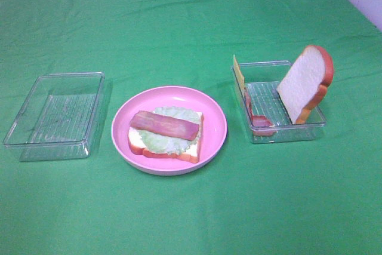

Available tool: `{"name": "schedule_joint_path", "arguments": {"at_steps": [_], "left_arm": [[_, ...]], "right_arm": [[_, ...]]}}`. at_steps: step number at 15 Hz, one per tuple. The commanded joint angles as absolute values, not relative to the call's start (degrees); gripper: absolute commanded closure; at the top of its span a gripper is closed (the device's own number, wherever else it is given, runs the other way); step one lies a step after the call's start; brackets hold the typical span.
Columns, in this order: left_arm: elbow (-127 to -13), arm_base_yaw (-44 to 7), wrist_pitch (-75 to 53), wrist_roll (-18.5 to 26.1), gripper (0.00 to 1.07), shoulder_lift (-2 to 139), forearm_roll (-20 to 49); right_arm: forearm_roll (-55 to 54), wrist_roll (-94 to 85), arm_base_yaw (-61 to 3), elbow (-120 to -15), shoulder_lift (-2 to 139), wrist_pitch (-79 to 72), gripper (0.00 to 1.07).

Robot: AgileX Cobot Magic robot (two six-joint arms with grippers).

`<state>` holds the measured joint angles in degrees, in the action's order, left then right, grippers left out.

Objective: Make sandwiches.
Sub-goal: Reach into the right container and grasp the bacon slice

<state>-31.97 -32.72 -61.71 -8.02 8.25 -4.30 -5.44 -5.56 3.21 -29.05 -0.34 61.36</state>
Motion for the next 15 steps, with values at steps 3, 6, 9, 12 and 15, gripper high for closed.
{"name": "schedule_joint_path", "arguments": {"at_steps": [3, 6, 9, 12, 15], "left_arm": [[-28.53, -32.54, -59.76, -1.09, 0.25, 0.17, -1.43], [-28.53, -32.54, -59.76, 0.57, 0.26, 0.17, 0.92], [-28.53, -32.54, -59.76, 0.69, 0.26, 0.17, 0.92], [-28.53, -32.54, -59.76, 0.63, 0.26, 0.17, 0.92], [-28.53, -32.54, -59.82, 0.46, 0.26, -1.83, 0.92]], "right_arm": [[-5.21, -6.13, 3.55, -28.99, -0.46, 60.56, 0.32], [-6.25, -6.02, 3.55, -30.37, 5.16, 57.41, 0.32], [-11.06, -6.07, 3.55, -30.54, 15.18, 50.36, 0.32], [-17.76, -7.68, 3.55, -31.17, 30.31, 44.29, 0.32], [-24.92, -17.42, 3.55, -39.48, 49.62, 46.81, 0.32]]}}
